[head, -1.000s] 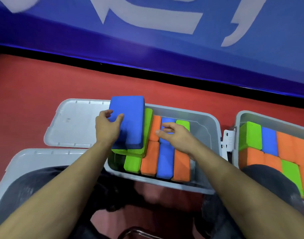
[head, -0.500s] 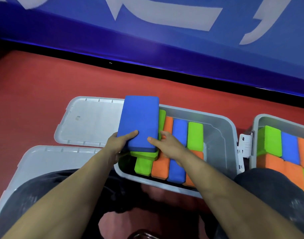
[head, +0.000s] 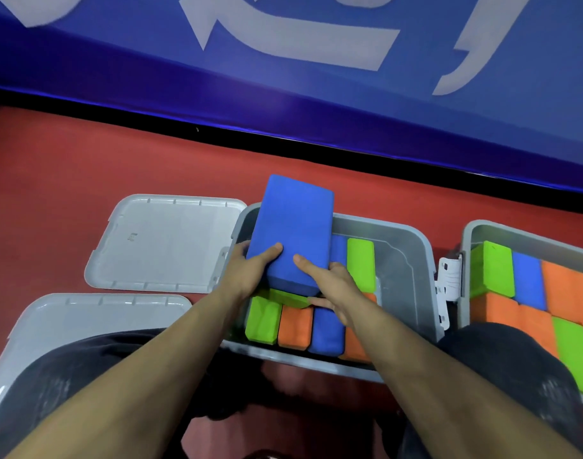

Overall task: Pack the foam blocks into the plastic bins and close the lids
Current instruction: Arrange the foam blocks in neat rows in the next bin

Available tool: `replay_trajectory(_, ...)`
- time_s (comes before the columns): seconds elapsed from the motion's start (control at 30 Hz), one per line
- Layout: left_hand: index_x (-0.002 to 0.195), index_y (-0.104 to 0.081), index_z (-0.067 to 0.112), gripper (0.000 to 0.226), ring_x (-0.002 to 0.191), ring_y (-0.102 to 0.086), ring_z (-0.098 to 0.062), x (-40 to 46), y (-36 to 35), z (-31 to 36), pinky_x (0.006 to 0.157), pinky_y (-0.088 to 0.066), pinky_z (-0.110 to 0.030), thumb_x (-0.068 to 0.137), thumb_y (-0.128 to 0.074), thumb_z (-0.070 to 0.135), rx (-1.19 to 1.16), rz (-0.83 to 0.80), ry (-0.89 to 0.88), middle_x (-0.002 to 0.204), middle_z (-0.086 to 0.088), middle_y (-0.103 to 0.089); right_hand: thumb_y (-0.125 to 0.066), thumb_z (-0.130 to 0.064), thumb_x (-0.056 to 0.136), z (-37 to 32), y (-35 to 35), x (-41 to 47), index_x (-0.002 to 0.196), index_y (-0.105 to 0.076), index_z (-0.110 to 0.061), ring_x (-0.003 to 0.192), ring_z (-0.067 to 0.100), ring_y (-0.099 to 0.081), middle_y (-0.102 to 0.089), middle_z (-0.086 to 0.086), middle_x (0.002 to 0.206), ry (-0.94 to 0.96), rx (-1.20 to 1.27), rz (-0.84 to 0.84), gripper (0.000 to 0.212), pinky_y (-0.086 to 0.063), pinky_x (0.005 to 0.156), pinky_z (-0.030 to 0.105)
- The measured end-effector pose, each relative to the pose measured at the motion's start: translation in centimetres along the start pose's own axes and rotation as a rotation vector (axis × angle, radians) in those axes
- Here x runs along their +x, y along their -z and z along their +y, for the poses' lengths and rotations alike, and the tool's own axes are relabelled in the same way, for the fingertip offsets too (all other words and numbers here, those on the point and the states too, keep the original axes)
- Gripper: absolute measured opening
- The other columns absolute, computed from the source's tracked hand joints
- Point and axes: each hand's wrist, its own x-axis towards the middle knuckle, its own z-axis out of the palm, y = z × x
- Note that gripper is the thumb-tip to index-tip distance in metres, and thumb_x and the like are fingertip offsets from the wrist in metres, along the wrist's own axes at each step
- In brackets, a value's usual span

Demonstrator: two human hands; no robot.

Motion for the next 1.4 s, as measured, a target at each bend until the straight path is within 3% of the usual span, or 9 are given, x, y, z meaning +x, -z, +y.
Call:
replay_trajectory(0.2,0.141,-0.042,0.029,0.077,0.106,-0.069,-0.020,-1.0,-3.1,1.1,0.088,-0.060,-0.045,0.079,-0.079,0.053,-0.011,-0.087,0.000,0.127,0.005,-0.064,-0.082,-0.051,0.079,-0.4,3.4,-1.8,0.107,-0.068,-0.026,0.105,0.018,-0.072,-0.077,-0.004,0.111,0.030,0.116,0.006,0.040,-0.056,0.098,0.044)
replay_trajectory(0.33,0.144,-0.040,0.028,0.086,0.106,-0.069,-0.020,-1.5,-5.9,1.6,0.090,-0.059,-0.047,0.074,-0.079,0.060,0.001,-0.115,0.010,0.128,0.006,-0.064,-0.085,-0.055,0.073,-0.5,5.1,-2.5,0.115,-0.064,-0.028,0.106,0.016,-0.072,-0.076,-0.007,0.113,0.064,0.230,0.071,0.055,-0.056,0.095,0.040)
replay_trajectory(0.6,0.121,-0.063,0.024,0.062,0.102,-0.069,-0.017,-2.6,-11.7,3.7,0.097,-0.055,-0.044,0.075,-0.073,0.065,0.096,-0.010,-0.120,0.113,0.010,-0.071,-0.081,-0.048,0.082,-1.4,9.3,-3.9,0.130,-0.062,-0.031,0.108,0.023,-0.073,-0.073,-0.005,0.122,0.143,0.426,-0.001,0.055,-0.058,0.091,0.044)
replay_trajectory(0.77,0.119,-0.069,0.019,0.072,0.097,-0.073,-0.018,-2.7,-15.1,4.7,0.090,-0.060,-0.046,0.069,-0.074,0.070,-0.048,-0.042,-0.112,0.110,0.005,-0.075,-0.077,-0.033,0.088,-2.3,11.6,-4.9,0.130,-0.061,-0.024,0.113,0.020,-0.070,-0.072,-0.002,0.125,0.251,0.557,0.067,0.045,-0.054,0.096,0.040)
replay_trajectory(0.93,0.121,-0.065,0.022,0.051,0.093,-0.071,-0.018,-4.0,-18.8,3.9,0.069,-0.063,-0.035,0.088,-0.067,0.059,-0.097,-0.194,-0.086,0.118,-0.001,-0.072,-0.073,-0.026,0.092,-2.5,13.8,-5.2,0.134,-0.059,-0.023,0.119,0.018,-0.067,-0.071,-0.004,0.128,0.377,0.679,0.111,0.044,-0.054,0.102,0.043)
replay_trajectory(1.03,0.120,-0.066,0.025,0.050,0.076,-0.071,-0.010,-4.0,-19.5,3.2,0.062,-0.057,-0.025,0.089,-0.062,0.065,-0.047,-0.310,-0.040,0.112,0.002,-0.075,-0.084,-0.029,0.083,-2.2,14.3,-4.6,0.134,-0.046,-0.031,0.113,0.020,-0.070,-0.068,-0.006,0.130,0.383,0.647,0.195,0.064,-0.057,0.094,0.052)
replay_trajectory(1.13,0.106,-0.072,0.020,0.050,0.067,-0.069,-0.007,-3.7,-19.8,2.9,0.073,-0.056,-0.027,0.089,-0.060,0.066,0.024,-0.364,0.009,0.099,0.004,-0.077,-0.086,-0.031,0.079,-2.0,14.7,-3.8,0.133,-0.044,-0.033,0.111,0.018,-0.071,-0.068,-0.006,0.128,0.438,0.564,0.302,0.068,-0.059,0.091,0.052)
replay_trajectory(1.27,0.105,-0.069,0.016,0.046,0.088,-0.066,-0.021,-2.2,-20.0,2.4,0.081,-0.051,-0.033,0.092,-0.062,0.059,0.215,-0.331,-0.041,0.095,0.003,-0.070,-0.087,-0.042,0.074,-1.8,15.0,-2.7,0.132,-0.045,-0.031,0.111,0.009,-0.068,-0.067,-0.010,0.124,0.514,0.357,0.579,0.073,-0.056,0.097,0.044)
replay_trajectory(1.4,0.130,-0.061,0.008,0.053,0.113,-0.065,-0.025,-0.8,-19.6,1.3,0.100,-0.050,-0.039,0.093,-0.067,0.045,0.495,-0.173,-0.276,0.121,-0.008,-0.069,-0.088,-0.050,0.069,-1.6,15.7,-2.4,0.129,-0.043,-0.023,0.101,0.009,-0.066,-0.061,-0.017,0.108,0.467,0.212,0.792,0.079,-0.055,0.094,0.041)
